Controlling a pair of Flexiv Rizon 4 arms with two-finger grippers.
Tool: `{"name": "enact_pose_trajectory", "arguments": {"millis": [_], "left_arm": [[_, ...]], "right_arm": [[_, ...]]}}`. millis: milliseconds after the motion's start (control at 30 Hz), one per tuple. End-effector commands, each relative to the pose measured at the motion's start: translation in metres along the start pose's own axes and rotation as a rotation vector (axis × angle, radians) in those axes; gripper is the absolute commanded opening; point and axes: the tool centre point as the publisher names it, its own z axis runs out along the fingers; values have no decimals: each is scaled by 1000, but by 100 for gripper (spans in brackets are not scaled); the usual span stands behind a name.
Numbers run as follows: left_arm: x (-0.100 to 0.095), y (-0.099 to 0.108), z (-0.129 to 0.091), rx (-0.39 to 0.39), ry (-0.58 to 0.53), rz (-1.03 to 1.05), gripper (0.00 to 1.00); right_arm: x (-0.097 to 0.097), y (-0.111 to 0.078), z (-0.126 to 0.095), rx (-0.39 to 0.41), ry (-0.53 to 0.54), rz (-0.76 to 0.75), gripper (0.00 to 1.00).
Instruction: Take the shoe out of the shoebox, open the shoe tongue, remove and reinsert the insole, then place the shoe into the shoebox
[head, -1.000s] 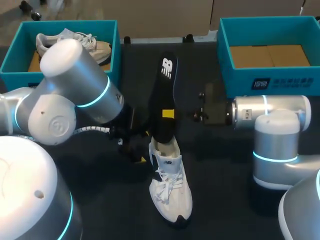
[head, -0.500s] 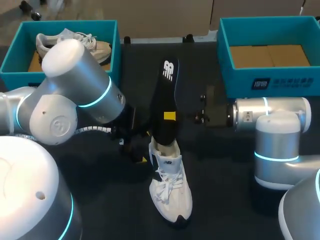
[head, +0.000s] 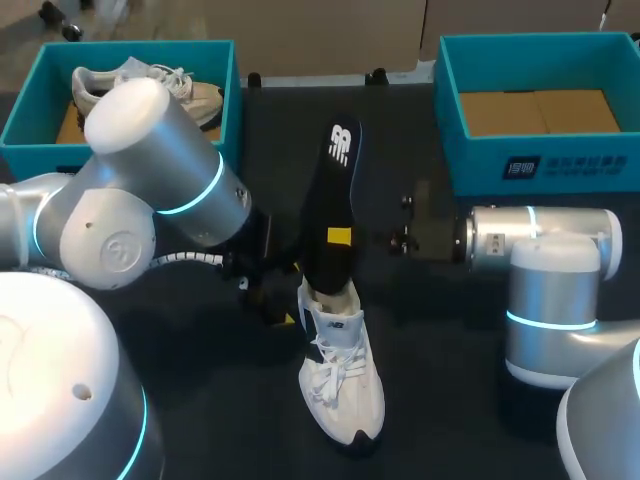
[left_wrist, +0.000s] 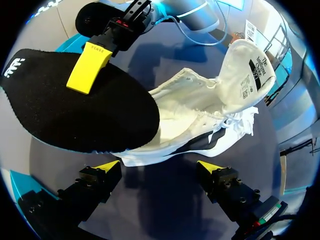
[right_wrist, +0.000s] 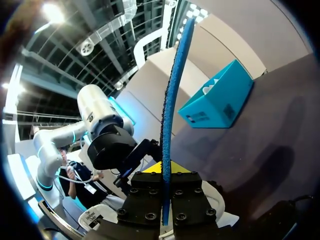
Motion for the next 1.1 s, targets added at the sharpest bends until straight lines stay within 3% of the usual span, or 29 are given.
{"name": "enact_pose_trajectory", "arguments": {"millis": [33, 267, 733, 1100], "left_arm": [[1, 1, 0, 1, -3, 0, 100], [1, 1, 0, 1, -3, 0, 100], [1, 1, 0, 1, -3, 0, 100], [1, 1, 0, 1, -3, 0, 100]], "right_arm": [[-2, -1, 4, 11, -8, -1, 0], [-12, -3, 7, 28, 6, -12, 0], [-11, -15, -5, 34, 34, -9, 0], [-7, -29, 0, 69, 69, -9, 0]]}}
